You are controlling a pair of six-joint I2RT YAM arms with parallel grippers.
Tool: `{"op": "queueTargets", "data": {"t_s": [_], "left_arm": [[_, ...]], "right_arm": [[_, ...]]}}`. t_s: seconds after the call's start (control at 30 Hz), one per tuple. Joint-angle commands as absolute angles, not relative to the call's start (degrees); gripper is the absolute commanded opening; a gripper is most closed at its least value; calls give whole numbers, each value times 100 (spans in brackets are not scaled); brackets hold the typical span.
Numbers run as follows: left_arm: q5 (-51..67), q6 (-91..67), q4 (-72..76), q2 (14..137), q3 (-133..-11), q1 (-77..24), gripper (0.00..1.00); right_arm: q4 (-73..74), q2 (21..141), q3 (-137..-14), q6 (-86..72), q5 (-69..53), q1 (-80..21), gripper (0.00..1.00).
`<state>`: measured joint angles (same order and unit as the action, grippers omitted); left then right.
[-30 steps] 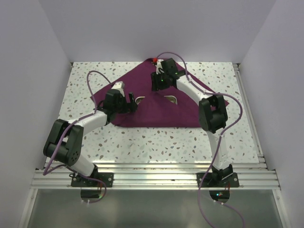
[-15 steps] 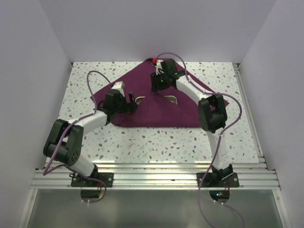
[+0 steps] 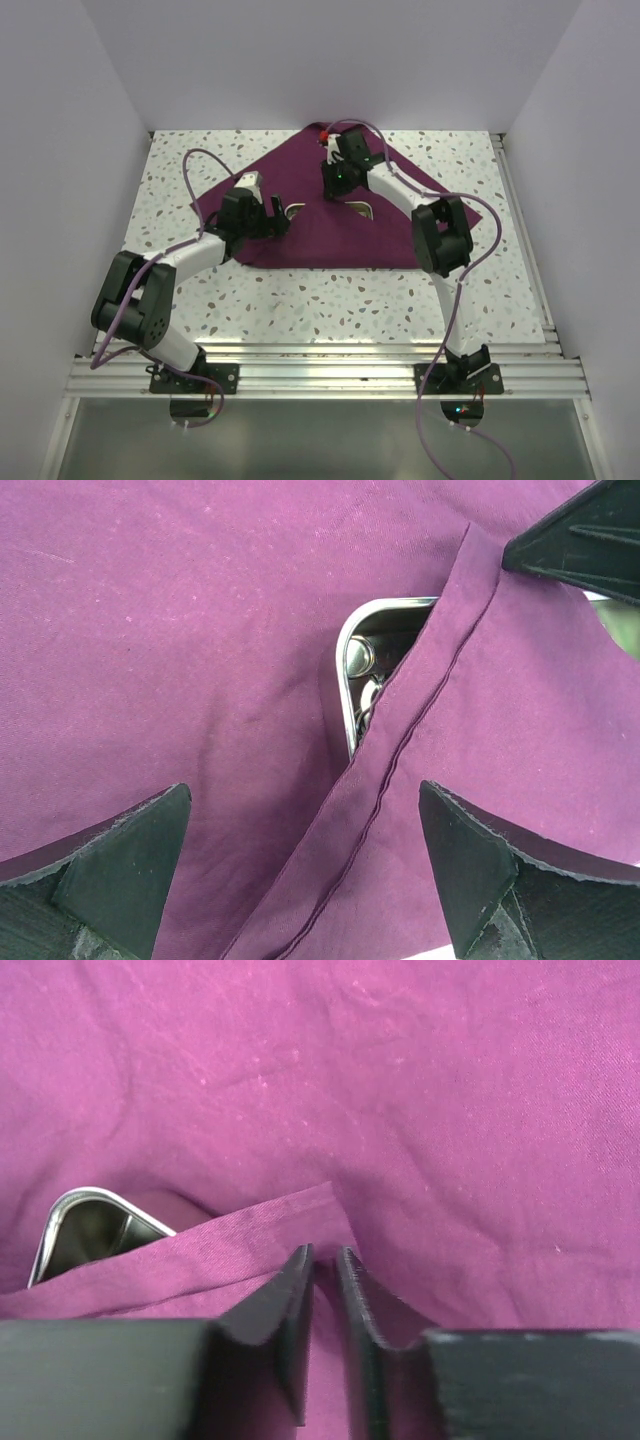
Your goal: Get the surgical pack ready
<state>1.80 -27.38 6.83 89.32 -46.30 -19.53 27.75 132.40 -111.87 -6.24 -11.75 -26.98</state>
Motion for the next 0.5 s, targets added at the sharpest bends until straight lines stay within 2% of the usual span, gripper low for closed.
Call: {"op": "queueTargets", "data": {"t_s": [0.0,0.13,0.47], "left_arm": [[229,-2610,967,8939,-4764,-1916,100],[220,-2619,967,8938,-4772,-1916,100],[220,-2610,958,8974,-4790,-1916,100]], "right_arm": [[2540,13114,-11119,-589,-1283,-2689,18],[2470,13017,-11083,-650,-1274,-2672,0],[2277,12788,-11136,-940,-1494,-2558,0]]}}
